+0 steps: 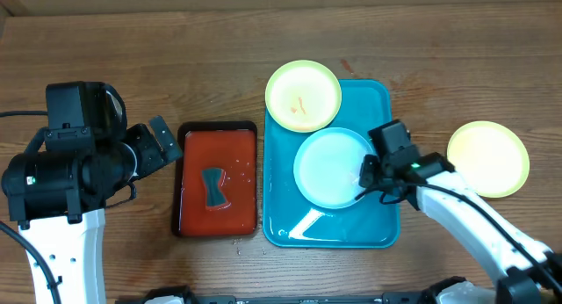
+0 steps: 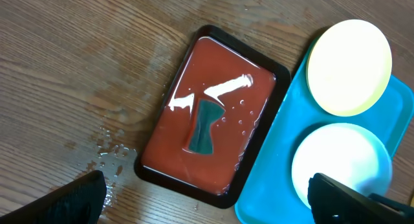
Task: Clean dirty plates on tray and stack at the side
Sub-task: 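Grasp the white plate with the right gripper and drag it to tray center, then grasp the sponge on the red tray with the left gripper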
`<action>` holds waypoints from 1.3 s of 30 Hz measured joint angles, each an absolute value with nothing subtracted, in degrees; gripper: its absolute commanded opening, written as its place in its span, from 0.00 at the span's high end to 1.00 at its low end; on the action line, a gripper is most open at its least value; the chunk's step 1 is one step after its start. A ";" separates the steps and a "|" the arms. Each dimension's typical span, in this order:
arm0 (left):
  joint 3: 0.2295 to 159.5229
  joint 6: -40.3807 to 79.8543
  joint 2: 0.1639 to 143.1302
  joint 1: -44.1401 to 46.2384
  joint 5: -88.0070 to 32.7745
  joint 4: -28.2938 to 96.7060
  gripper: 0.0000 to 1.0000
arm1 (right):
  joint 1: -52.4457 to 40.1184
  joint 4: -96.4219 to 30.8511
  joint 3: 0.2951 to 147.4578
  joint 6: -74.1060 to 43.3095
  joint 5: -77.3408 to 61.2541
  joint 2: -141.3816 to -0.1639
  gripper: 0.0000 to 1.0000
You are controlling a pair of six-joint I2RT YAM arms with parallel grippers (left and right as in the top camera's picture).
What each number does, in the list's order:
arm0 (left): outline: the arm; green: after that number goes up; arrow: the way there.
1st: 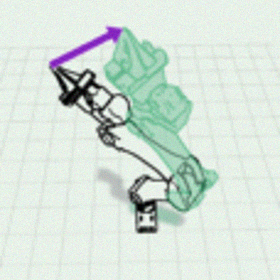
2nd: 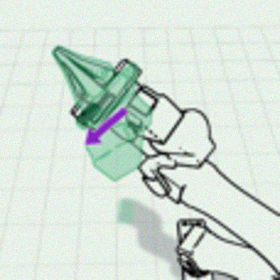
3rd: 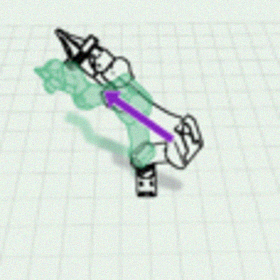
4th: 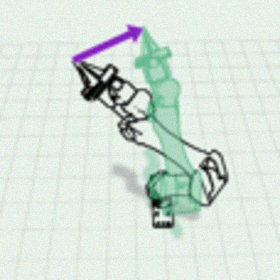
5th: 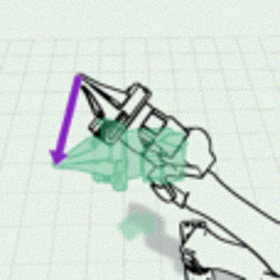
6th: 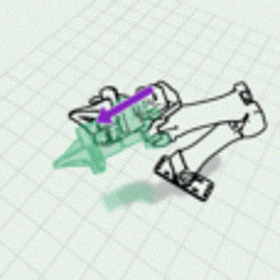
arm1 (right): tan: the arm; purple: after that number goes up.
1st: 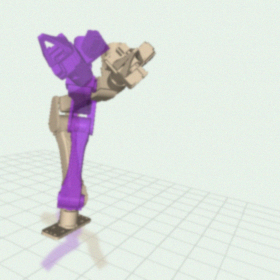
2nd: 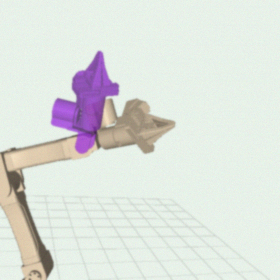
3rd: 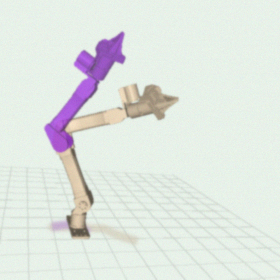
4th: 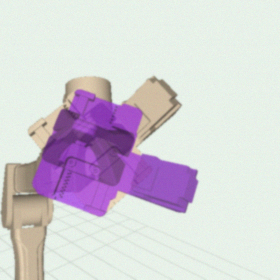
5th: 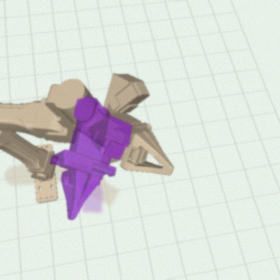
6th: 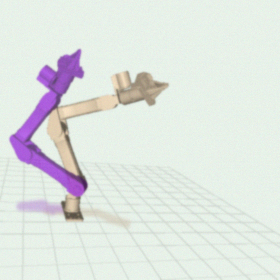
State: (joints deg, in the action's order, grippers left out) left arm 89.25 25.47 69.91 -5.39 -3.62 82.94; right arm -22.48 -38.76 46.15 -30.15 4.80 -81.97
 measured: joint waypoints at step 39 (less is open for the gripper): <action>85.19 18.94 75.24 -1.65 -9.65 81.10 0.11 | -12.99 -39.18 52.71 -14.06 -9.04 -84.14 0.51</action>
